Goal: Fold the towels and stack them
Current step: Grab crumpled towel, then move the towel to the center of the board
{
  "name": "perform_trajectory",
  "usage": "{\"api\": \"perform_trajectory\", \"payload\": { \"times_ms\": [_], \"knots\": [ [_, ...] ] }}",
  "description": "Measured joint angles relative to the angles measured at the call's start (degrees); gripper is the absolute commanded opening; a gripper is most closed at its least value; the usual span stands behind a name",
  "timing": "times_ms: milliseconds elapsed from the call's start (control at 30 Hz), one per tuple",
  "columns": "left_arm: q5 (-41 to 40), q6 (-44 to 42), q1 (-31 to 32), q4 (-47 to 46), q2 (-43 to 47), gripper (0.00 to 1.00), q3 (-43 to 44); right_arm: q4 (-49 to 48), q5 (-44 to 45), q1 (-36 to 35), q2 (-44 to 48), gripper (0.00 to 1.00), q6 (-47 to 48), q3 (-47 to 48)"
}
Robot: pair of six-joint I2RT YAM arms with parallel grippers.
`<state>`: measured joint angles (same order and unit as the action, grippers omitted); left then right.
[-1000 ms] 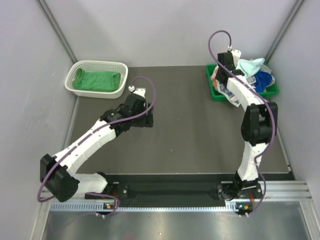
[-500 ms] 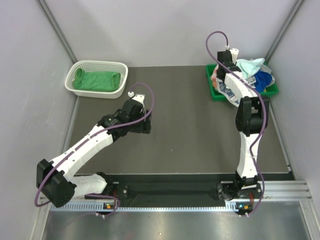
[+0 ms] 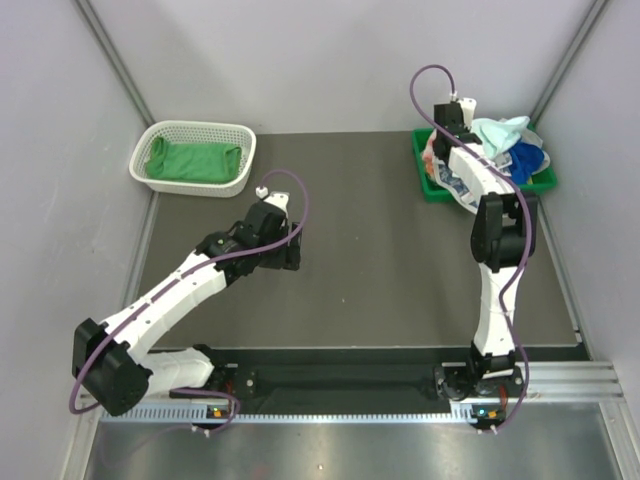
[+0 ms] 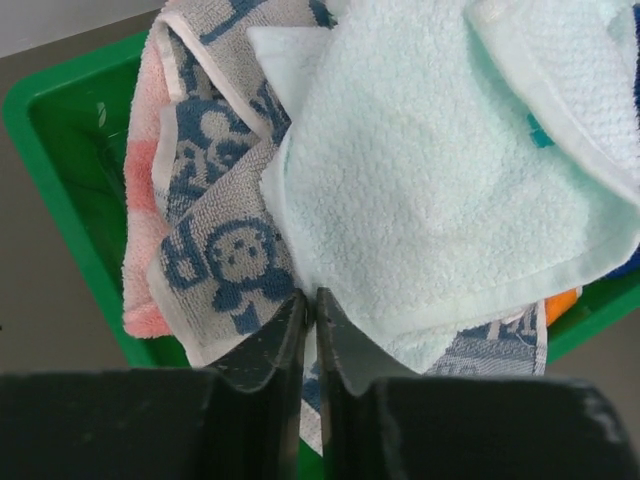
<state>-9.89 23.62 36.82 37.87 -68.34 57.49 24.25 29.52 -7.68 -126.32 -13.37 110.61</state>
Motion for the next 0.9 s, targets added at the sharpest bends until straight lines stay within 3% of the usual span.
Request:
{"api": "perform_trajectory", "payload": {
  "times_ms": [100, 633, 900],
  "knots": [
    [0.00, 0.00, 0.00, -0.15, 0.15, 0.74, -0.07, 0.09, 0.00, 0.00, 0.74, 0.00, 0.35, -0.33],
    [-0.50, 0.02, 0.00, -0.24, 1.77, 0.74, -0.50, 3.54, -2.14, -1.22, 22.62, 0.00, 0.28, -3.37],
    [-0.98, 0.02, 0.00, -0.55, 2.71, 0.75, -0.72, 7.48, -3.50, -11.32, 31.19, 0.00, 0.22, -3.37]
  ]
}}
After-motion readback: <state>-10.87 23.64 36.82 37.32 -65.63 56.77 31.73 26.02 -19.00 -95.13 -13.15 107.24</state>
